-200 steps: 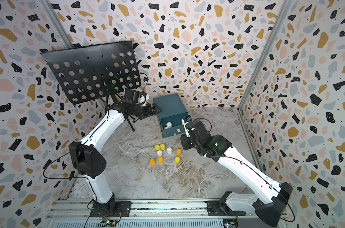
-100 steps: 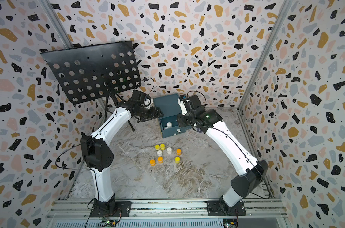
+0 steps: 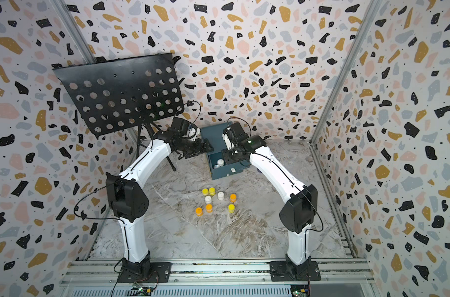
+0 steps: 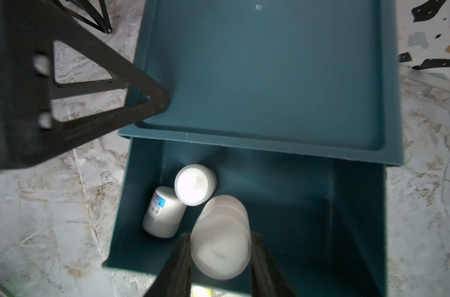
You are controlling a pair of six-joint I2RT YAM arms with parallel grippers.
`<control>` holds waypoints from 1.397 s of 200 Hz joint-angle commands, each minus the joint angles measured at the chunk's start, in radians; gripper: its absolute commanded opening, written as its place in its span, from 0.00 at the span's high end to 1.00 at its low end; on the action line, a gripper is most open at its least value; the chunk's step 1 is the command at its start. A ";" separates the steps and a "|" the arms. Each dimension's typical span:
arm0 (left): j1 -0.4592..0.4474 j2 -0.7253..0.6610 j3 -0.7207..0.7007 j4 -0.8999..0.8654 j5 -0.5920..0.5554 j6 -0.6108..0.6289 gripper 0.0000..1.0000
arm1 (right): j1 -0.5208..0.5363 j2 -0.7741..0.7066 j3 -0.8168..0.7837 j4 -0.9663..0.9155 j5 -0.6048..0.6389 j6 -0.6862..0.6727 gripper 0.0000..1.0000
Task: Put the paint cans in the drawer according to color
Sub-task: Place the paint can in the drawer, then pick up the paint can at the center of the board.
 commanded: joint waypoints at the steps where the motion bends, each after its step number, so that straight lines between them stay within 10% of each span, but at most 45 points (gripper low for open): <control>1: 0.009 -0.001 -0.036 -0.025 -0.004 0.016 0.00 | -0.003 -0.006 0.053 -0.024 0.000 -0.005 0.83; 106: 0.029 -0.039 -0.098 0.002 0.049 0.010 0.00 | 0.000 -0.068 0.019 -0.034 -0.062 0.024 0.38; 202: 0.031 -0.043 -0.124 0.020 0.059 0.010 0.00 | 0.061 -0.645 -0.772 0.545 -0.176 0.192 0.38; 279: 0.032 -0.040 -0.124 0.024 0.092 0.006 0.00 | 0.268 -0.537 -0.917 0.615 0.056 0.326 0.39</control>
